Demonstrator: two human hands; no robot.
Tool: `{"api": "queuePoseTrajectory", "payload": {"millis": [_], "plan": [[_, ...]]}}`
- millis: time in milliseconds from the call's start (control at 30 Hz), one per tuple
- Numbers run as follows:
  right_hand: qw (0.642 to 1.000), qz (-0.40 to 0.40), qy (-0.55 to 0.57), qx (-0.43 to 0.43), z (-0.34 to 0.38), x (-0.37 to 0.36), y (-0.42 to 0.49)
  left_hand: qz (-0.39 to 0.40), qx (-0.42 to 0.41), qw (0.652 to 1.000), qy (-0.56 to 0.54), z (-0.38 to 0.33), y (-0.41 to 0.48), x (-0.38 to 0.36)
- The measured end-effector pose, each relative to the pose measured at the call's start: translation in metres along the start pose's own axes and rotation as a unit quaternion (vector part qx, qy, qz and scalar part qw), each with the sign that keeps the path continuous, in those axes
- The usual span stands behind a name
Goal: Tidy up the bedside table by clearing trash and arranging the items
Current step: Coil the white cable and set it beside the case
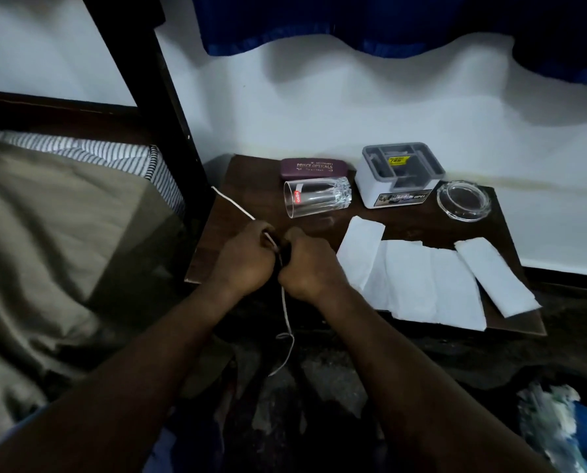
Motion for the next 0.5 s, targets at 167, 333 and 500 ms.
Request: {"api": "queuePoseTrajectory", "payload": {"millis": [167, 333, 500], "plan": [[0.998, -0.005, 0.061, 0.012, 0.007, 0.003, 0.000, -0.031, 0.089, 0.975, -0.203, 0.017, 0.007, 0.005], [0.997, 0.017, 0.069, 0.036, 0.013, 0.001, 0.004, -0.066, 0.070, 0.964, -0.248, 0.020, 0.018, 0.017], [0.999, -0.002, 0.032, 0.041, 0.013, 0.006, 0.010, -0.085, 0.023, 0.972, -0.219, 0.011, 0.027, 0.022]]}}
Point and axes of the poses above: each hand's wrist, its own y-axis towards the middle knuckle, its own x-axis out of the back of the hand, z = x × y, the point moved 10 cm from there along y, towards the middle knuckle
